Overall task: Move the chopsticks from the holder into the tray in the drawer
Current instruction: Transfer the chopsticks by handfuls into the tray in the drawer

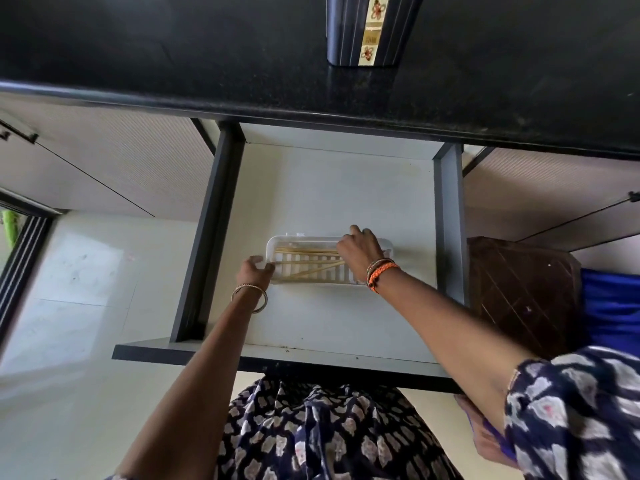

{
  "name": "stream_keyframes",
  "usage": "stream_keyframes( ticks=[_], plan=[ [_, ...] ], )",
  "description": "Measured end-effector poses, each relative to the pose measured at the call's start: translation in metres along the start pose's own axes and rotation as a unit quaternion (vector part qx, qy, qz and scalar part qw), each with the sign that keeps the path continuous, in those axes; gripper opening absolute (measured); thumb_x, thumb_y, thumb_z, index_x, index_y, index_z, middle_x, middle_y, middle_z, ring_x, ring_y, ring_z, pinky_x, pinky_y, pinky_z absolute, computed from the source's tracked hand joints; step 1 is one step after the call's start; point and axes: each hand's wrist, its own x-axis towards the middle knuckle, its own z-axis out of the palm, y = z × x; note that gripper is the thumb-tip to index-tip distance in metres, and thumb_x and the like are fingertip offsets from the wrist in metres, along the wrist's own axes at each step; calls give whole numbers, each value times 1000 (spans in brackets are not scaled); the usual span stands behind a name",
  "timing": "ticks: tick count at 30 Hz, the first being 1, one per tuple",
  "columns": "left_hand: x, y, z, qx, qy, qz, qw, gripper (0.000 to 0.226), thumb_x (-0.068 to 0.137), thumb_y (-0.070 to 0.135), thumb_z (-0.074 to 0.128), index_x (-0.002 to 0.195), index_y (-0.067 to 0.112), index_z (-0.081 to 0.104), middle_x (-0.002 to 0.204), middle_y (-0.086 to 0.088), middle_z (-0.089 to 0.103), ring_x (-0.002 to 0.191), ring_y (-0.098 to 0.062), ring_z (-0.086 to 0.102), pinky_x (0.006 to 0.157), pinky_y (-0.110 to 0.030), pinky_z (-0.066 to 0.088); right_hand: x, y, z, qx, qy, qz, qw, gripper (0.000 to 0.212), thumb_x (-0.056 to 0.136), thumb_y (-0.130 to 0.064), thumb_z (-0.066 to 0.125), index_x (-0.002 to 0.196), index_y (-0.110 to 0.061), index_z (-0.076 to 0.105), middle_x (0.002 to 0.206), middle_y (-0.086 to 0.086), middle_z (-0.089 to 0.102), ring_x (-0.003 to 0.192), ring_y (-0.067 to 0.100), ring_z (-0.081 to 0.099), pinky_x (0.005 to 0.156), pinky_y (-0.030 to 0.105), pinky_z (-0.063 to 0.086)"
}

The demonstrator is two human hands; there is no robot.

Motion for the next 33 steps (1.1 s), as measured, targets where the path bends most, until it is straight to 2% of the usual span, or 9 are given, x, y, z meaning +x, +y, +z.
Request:
stream_keyframes(
  ticks=[5, 9, 17, 23, 25, 28, 30, 32, 33],
  plan=[
    [3, 0, 1, -9, 2, 7, 1000, 37, 85, 12, 58, 120, 0, 54, 121, -26, 60, 110, -39, 58, 97, -48, 48, 5, -4, 1, -32, -6, -19, 999, 26, 85, 9, 52, 99, -9, 63, 101, 3, 67, 103, 26, 58, 66, 30, 39],
    [4, -1, 3, -1, 9, 12, 1000, 32, 85, 11, 56, 115, 2, 58, 116, -26, 63, 106, -40, 61, 94, -48, 50, 4, -11, 2, -18, -50, -37, 998, 26, 88, 2, 53, 109, -11, 63, 109, 5, 65, 103, 26, 62, 77, 33, 51],
    [6, -2, 2, -7, -1, 4, 1000, 29, 85, 14, 56, 112, 7, 63, 111, -23, 67, 102, -37, 63, 93, -45, 52, -1, -14, 0, 47, 6, -18, 999, 28, 85, 8, 53, 107, -6, 63, 107, 11, 65, 101, 30, 64, 79, 37, 50],
    [6, -4, 0, -4, -8, 13, 1000, 27, 84, 14, 56, 108, 5, 63, 110, -23, 67, 103, -37, 63, 94, -45, 51, -3, -22, 5, 55, -44, -44, 997, 30, 84, 13, 53, 109, -2, 61, 111, 14, 63, 104, 32, 63, 82, 39, 51],
    [5, 0, -1, 3, -7, 28, 1000, 26, 84, 13, 56, 107, 7, 64, 108, -22, 68, 100, -36, 63, 92, -41, 51, -4, -23, 5, 54, -51, -37, 997, 31, 83, 13, 55, 108, -2, 62, 111, 13, 64, 104, 32, 63, 81, 39, 51],
    [2, 13, -3, 10, 19, 52, 998, 28, 83, 11, 55, 110, 7, 62, 110, -18, 68, 100, -34, 63, 87, -37, 49, -7, -15, -1, 73, -44, -21, 996, 30, 81, 13, 55, 105, -3, 63, 107, 14, 65, 101, 33, 64, 77, 39, 51],
    [-3, 28, -5, 5, 54, 84, 995, 29, 83, 6, 53, 111, 6, 62, 110, -20, 68, 99, -34, 63, 86, -36, 49, -8, -5, -14, 105, -30, -6, 994, 28, 79, 13, 53, 97, -7, 62, 95, 13, 66, 96, 35, 66, 71, 37, 48],
    [-8, 55, -9, -21, 106, 142, 984, 29, 82, 0, 51, 107, 5, 64, 107, -19, 69, 98, -32, 65, 81, -30, 48, -7, 9, -35, 151, 16, 16, 988, 25, 76, 13, 49, 83, -10, 57, 79, 11, 62, 91, 35, 67, 66, 33, 44],
    [-11, 71, -11, -40, 129, 179, 975, 28, 82, -1, 51, 105, 5, 65, 107, -18, 70, 98, -31, 65, 80, -27, 46, -5, 17, -48, 179, 53, 31, 982, 21, 78, 10, 49, 83, -8, 59, 82, 11, 66, 91, 36, 68, 68, 33, 48]
  ],
)
